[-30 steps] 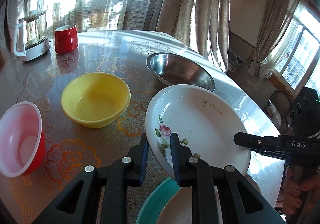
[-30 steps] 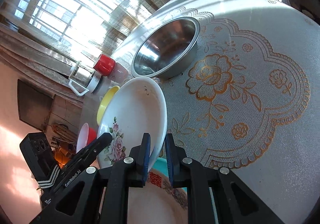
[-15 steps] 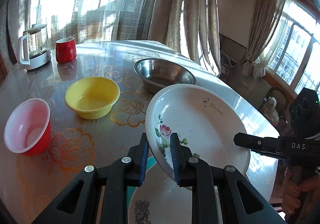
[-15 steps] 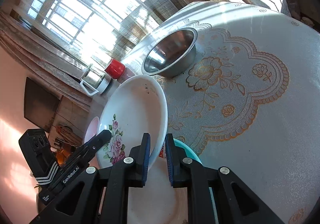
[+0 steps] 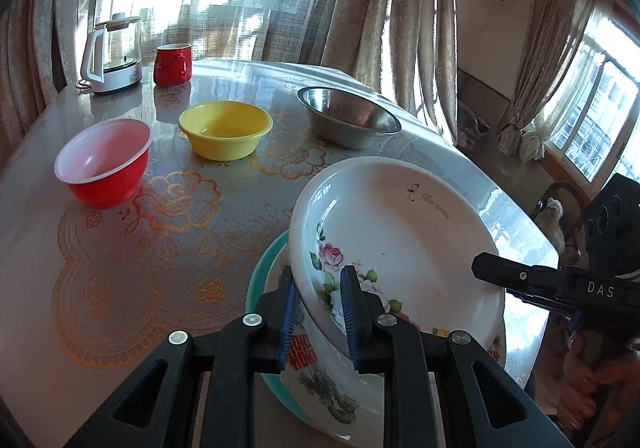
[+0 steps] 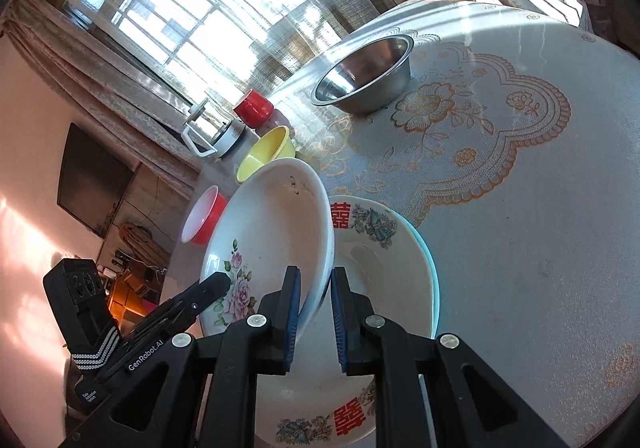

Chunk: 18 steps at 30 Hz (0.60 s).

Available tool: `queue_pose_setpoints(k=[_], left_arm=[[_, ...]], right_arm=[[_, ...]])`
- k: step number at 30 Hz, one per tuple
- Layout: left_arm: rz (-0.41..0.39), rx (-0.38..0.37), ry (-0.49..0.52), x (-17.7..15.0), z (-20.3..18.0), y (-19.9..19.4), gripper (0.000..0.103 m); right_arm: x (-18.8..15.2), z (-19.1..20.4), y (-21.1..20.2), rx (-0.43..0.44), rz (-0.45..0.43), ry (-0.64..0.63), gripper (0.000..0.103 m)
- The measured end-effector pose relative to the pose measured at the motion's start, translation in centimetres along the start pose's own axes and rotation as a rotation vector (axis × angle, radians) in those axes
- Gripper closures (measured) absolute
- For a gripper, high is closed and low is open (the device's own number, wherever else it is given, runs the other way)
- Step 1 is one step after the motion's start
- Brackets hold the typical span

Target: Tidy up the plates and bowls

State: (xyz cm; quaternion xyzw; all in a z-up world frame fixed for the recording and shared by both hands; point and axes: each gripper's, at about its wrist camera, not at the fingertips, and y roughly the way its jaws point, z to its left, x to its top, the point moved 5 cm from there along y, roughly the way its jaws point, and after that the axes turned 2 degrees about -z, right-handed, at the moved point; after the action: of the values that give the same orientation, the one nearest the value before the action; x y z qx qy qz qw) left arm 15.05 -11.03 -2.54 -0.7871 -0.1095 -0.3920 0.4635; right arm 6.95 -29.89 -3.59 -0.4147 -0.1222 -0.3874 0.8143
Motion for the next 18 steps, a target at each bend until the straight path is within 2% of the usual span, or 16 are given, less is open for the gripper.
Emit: queue_pose_setpoints(k=[8,18], left_arm=[[0.012,0.035,0.022,-1.7,-0.6,-0.6,0.082],[0.033,0.037,0.027,-2.6,-1.3,-0.5,0.081]], right_arm=[[-1.7,-0.6,-0.2,0.008,0.014,0.014,0.088],[-2.8,-1.5,-0.8,-0.016,0.031,0.024,0.086]])
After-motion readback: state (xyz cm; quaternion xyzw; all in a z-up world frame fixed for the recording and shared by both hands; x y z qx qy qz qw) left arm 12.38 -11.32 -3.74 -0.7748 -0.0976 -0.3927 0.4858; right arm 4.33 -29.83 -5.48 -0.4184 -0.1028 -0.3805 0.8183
